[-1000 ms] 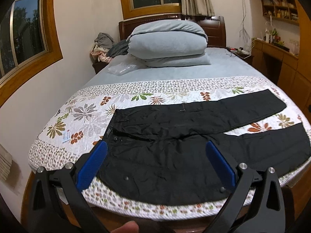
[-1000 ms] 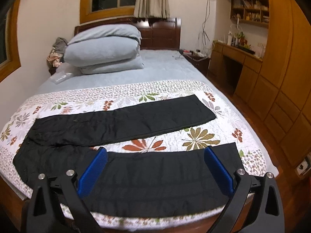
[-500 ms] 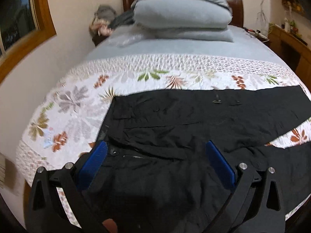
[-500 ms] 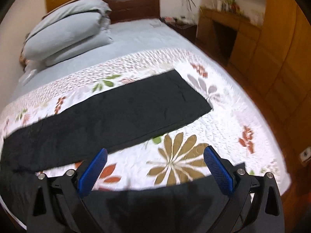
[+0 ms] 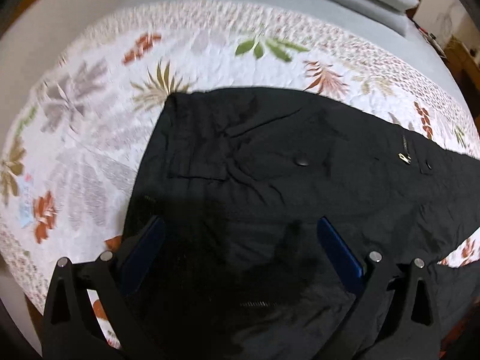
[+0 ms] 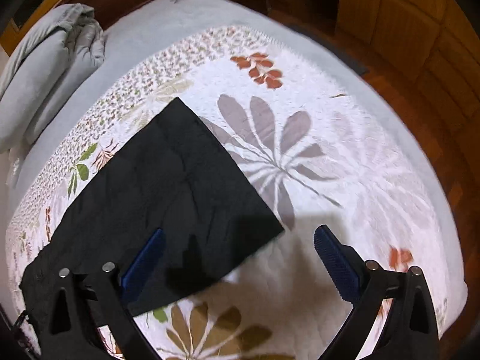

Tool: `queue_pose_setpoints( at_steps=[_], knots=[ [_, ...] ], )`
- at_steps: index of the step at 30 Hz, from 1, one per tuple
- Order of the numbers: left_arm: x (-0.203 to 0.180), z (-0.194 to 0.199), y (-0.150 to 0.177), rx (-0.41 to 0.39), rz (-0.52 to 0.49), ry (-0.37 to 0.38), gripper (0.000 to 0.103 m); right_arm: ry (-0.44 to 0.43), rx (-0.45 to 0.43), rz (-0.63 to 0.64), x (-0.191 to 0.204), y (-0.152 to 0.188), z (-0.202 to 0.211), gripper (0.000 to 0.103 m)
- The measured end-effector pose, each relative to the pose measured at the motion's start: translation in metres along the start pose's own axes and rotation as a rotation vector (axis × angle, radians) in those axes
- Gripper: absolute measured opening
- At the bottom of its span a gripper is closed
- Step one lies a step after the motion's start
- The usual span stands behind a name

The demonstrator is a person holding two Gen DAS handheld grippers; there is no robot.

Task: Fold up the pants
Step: 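Lower the right tool to the leg hems while the left tool approaches the waistband, then grasp the leg hems with the right gripper while the left gripper grasps the waistband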

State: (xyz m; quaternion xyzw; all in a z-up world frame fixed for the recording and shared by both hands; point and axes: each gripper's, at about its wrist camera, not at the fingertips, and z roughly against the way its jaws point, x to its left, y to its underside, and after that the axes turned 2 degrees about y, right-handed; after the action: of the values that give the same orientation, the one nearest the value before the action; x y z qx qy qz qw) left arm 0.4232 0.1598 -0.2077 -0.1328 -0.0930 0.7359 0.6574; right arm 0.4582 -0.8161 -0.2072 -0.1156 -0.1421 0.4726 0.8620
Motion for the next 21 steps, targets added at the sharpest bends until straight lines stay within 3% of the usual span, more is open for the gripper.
queue_pose_setpoints(
  at_steps=[7, 16, 21],
  knots=[
    [0.032, -0.031, -0.015, 0.100, 0.089, 0.088, 0.101, -0.054, 0.118, 0.058, 0.007, -0.016, -0.034, 0.100],
    [0.037, -0.033, -0.018, 0.134, 0.057, 0.157, 0.101, 0.071, 0.137, 0.278, 0.038, -0.007, -0.046, 0.099],
    [0.049, -0.028, -0.019, 0.144, 0.090, 0.246, 0.101, 0.105, 0.100, 0.346, 0.048, -0.004, -0.040, 0.072]
  ],
)
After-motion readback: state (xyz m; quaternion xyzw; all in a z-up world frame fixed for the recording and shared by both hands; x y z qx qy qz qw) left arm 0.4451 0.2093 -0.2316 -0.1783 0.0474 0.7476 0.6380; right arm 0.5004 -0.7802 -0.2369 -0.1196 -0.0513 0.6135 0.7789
